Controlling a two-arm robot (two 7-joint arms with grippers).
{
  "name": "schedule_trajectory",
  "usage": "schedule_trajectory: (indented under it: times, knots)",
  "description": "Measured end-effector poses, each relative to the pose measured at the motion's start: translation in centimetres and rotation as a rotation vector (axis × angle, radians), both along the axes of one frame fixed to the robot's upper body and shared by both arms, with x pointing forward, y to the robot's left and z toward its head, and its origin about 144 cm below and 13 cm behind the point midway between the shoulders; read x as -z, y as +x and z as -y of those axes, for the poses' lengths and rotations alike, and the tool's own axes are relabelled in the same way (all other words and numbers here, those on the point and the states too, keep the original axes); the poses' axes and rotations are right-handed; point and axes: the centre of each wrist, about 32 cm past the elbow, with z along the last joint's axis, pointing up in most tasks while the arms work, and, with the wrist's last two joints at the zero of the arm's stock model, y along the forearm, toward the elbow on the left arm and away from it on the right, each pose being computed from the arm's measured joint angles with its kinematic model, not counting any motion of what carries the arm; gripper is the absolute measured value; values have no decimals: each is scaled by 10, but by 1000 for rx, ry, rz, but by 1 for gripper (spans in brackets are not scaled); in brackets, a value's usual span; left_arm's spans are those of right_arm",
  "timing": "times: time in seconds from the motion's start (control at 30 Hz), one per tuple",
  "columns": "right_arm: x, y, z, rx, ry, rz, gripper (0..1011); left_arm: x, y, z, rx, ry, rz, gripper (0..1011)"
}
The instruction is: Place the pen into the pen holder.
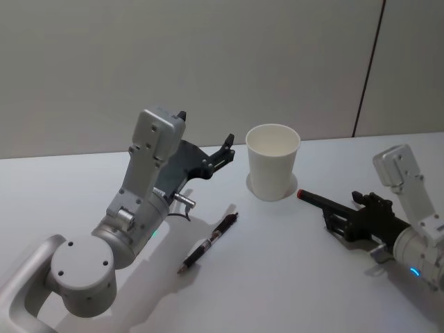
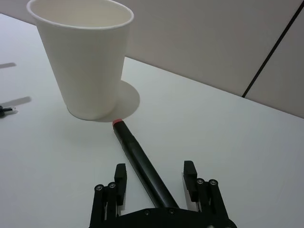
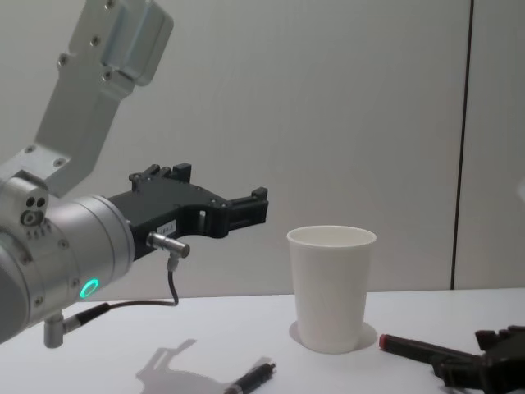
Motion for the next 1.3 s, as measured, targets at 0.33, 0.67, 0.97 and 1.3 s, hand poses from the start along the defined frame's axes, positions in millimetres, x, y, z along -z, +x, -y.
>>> schedule_trajectory:
  times: [0.33,0.67,0.97,1.3]
  knots:
    - [0,0,-1,-2,-3,-3,476,0,0,0,0,0,0,1001]
    - [0,0,-1,0,-5,-5,201,0,0,0,0,0,0,1001]
    - [0,1,-1,-1,4,-4,182,0,0,0,0,0,0,1001]
    - [0,1,0,5,9,34,181,0,0,0,0,0,0,1001]
